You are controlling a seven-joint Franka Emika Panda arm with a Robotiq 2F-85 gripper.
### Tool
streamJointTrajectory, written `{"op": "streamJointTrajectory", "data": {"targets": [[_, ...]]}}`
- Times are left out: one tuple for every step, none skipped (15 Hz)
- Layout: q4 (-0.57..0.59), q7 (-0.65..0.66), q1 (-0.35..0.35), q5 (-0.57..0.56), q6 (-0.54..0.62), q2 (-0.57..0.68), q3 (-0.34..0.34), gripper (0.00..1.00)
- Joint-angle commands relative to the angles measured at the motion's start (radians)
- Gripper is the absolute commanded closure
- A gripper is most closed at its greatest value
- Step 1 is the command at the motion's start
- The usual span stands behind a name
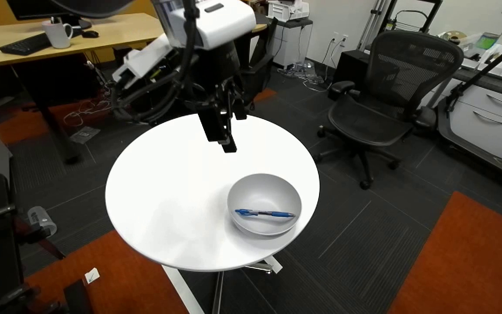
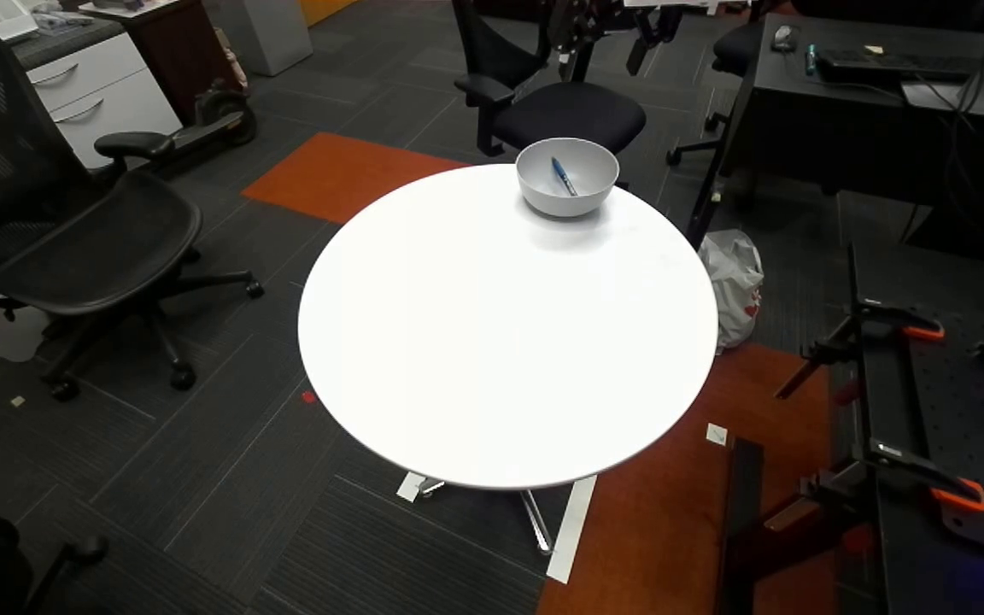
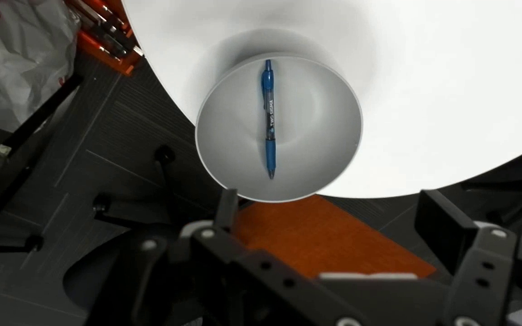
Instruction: Take the marker from the white bowl and put it on the table
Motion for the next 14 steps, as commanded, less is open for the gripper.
{"op": "streamJointTrajectory", "data": {"targets": [[0.091,-0.011,0.056,0.062,-0.089,0.094,-0.052,0.0],[0.103,-0.024,0.061,0.076,-0.111,0.111,-0.06,0.0],[0.115,-0.044,0.062,0.103,-0.139,0.122,-0.062,0.0],[0.065,-0.022,0.077,0.076,-0.071,0.096,-0.079,0.0],[0.073,-0.025,0.082,0.082,-0.076,0.109,-0.085,0.0],[0.073,-0.025,0.087,0.081,-0.075,0.113,-0.09,0.0],[0.073,-0.024,0.089,0.081,-0.075,0.113,-0.093,0.0],[0.073,-0.024,0.091,0.08,-0.075,0.112,-0.094,0.0],[0.073,-0.024,0.092,0.08,-0.075,0.112,-0.095,0.0],[0.073,-0.024,0.092,0.08,-0.075,0.112,-0.096,0.0],[0.073,-0.024,0.093,0.08,-0.075,0.112,-0.097,0.0],[0.073,-0.024,0.093,0.08,-0.075,0.112,-0.097,0.0],[0.087,-0.011,0.087,0.092,-0.065,0.132,-0.1,0.0],[0.097,0.007,0.089,0.093,-0.056,0.158,-0.107,0.0]]}}
